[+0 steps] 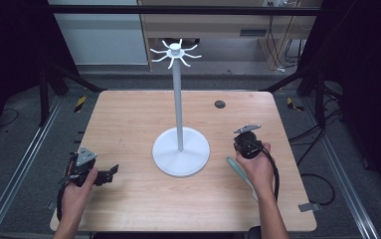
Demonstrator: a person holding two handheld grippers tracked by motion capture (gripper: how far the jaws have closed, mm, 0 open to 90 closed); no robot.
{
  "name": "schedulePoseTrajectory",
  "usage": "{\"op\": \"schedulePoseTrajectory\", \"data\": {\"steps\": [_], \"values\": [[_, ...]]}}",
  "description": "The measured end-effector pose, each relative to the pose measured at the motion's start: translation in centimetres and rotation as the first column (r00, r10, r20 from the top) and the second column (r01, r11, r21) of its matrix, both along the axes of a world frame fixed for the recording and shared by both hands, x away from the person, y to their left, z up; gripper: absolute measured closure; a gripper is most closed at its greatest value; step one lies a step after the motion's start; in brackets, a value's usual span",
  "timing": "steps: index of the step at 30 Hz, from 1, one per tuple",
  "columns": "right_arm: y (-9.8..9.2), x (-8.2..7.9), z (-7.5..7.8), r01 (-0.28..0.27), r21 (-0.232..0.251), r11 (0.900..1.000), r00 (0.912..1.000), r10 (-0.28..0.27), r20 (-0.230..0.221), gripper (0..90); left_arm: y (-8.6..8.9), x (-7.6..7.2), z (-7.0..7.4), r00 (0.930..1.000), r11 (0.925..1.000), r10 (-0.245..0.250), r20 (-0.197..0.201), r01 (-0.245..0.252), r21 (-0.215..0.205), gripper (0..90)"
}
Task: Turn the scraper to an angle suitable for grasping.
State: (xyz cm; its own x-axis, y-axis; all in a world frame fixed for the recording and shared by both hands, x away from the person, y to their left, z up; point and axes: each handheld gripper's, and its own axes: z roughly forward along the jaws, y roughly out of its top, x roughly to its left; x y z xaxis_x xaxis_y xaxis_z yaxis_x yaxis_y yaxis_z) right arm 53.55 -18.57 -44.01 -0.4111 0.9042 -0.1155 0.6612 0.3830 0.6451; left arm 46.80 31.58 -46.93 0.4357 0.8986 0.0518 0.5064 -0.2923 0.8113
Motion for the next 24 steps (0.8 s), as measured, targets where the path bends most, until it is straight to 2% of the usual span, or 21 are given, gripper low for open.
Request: {"op": "schedulePoseTrajectory", "data": {"steps": [1, 5, 10, 11, 19, 24], "values": [[0.0, 0.0, -0.3, -0.008, 0.001, 1.0, 0.9995, 0.008, -0.029, 90.0, 0.0, 0.0, 0.0, 1.0, 1.0, 0.001, 0.001, -0.001, 0.001, 3.0], [-0.1, 0.0, -0.7, -0.019, 0.005, 1.0, 0.9981, 0.019, -0.059, 90.0, -0.1, 0.0, 0.0, 1.0, 1.0, -0.002, 0.003, 0.002, 0.005, 3.0], [-0.3, -0.2, -0.7, -0.029, 0.014, 0.999, 0.9971, 0.03, -0.069, 90.0, -0.4, -0.1, 0.1, 0.9999, 0.9998, -0.013, 0.006, 0.013, 0.015, 2.9], [-0.3, -0.3, -1.0, -0.036, 0.022, 0.999, 0.9954, 0.038, -0.088, 90.0, -0.3, -0.1, 0.1, 0.9999, 0.9999, -0.012, 0.006, 0.012, 0.011, 2.9], [-0.6, -0.3, -2.0, -0.034, 0.015, 0.999, 0.9918, 0.036, -0.122, 90.0, -0.4, 0.0, 0.1, 0.9999, 0.9999, -0.015, 0.003, 0.015, 0.004, 3.0], [-0.7, -0.1, -2.7, -0.032, 0.015, 0.999, 0.9865, 0.034, -0.16, 90.0, -0.6, 0.0, 0.0, 0.9998, 0.9997, -0.022, 0.001, 0.022, 0.012, 3.0]]}}
